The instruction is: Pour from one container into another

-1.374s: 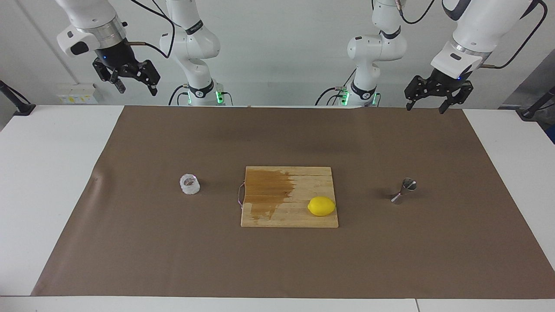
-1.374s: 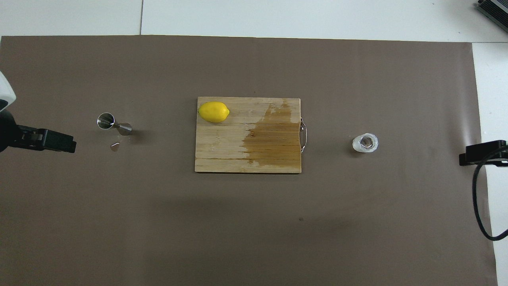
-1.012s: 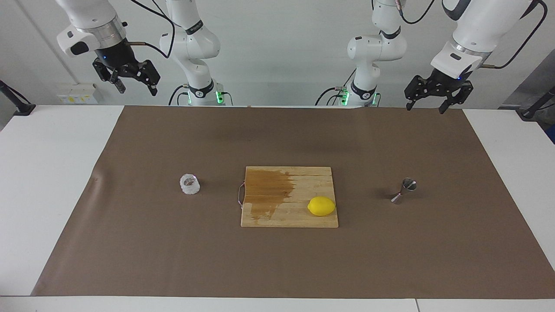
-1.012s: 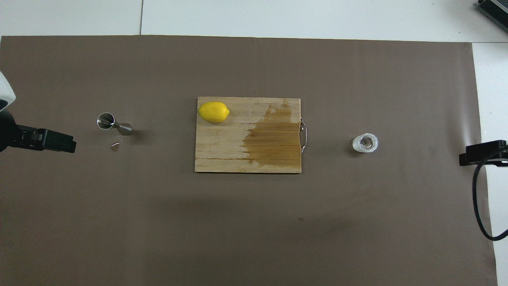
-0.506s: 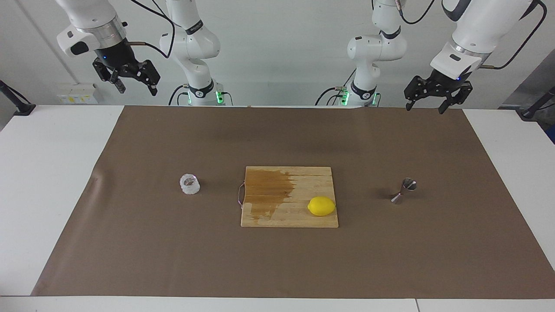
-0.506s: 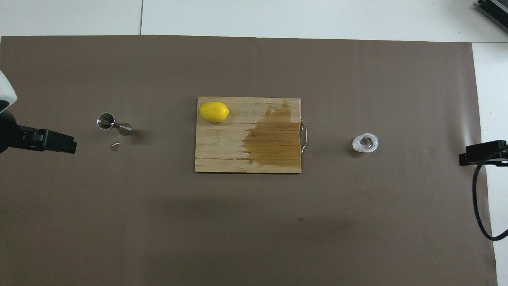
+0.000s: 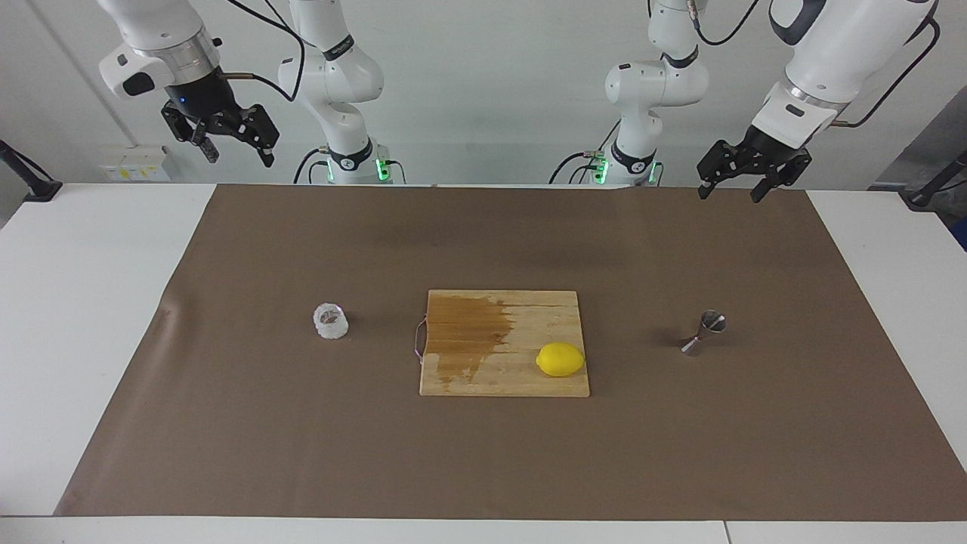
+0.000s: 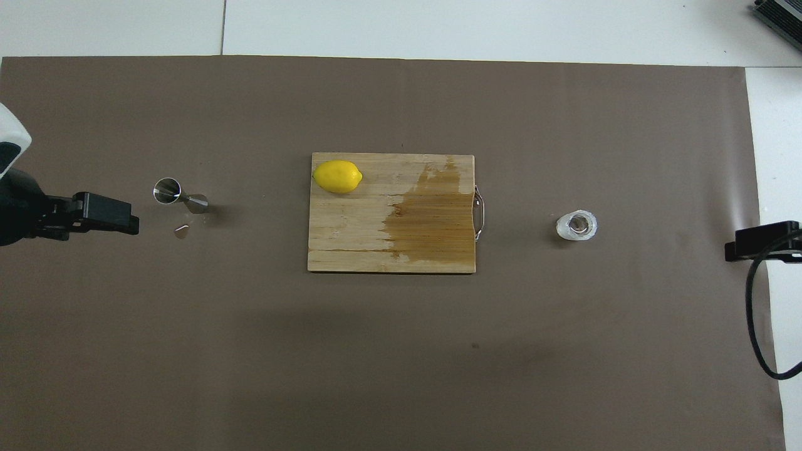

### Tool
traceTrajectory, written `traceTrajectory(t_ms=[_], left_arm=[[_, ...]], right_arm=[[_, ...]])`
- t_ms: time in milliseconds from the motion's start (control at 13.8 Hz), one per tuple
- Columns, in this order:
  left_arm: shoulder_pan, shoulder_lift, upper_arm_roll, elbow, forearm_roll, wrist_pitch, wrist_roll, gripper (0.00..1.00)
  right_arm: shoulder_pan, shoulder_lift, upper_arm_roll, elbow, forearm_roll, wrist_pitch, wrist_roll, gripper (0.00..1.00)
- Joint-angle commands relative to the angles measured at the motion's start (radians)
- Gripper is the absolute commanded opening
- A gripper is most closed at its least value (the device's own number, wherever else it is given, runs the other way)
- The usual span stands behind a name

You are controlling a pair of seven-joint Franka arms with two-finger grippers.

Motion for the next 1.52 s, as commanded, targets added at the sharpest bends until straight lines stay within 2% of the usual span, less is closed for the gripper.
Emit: traceTrajectory(t_ms=[0, 145, 289, 868, 1157, 1446], left_arm=[[0.053, -0.036, -0.001, -0.071, -0.094, 0.071, -0.146, 1.00], [0.054, -0.065, -0.001, -0.131, -0.111, 0.121, -0.270, 1.00], [0.083, -0.085, -0.001, -0.183, -0.206, 0.201, -0.418, 1.00], [0.108, -0.076, -0.001, -0.359, -0.413, 0.440, -1.124, 1.00], [0.123, -0.044, -0.001, -0.438, -0.510, 0.574, -1.301, 1.00], [0.166, 0.001, -0.001, -0.481, -0.602, 0.659, -1.326, 1.00]], right_arm=[[-0.012, -0.006, 0.008, 0.000, -0.002, -0.015, 0.001, 1.00], [-0.012, -0.006, 0.008, -0.001, -0.002, -0.014, 0.001, 1.00], [-0.012, -0.006, 0.008, 0.000, -0.002, -0.014, 0.001, 1.00], [-0.012, -0.006, 0.008, 0.000, -0.002, -0.015, 0.001, 1.00], [-0.012, -0.007, 0.008, 0.000, -0.002, -0.015, 0.001, 1.00], [-0.012, -0.006, 0.008, -0.001, -0.002, -0.014, 0.001, 1.00]])
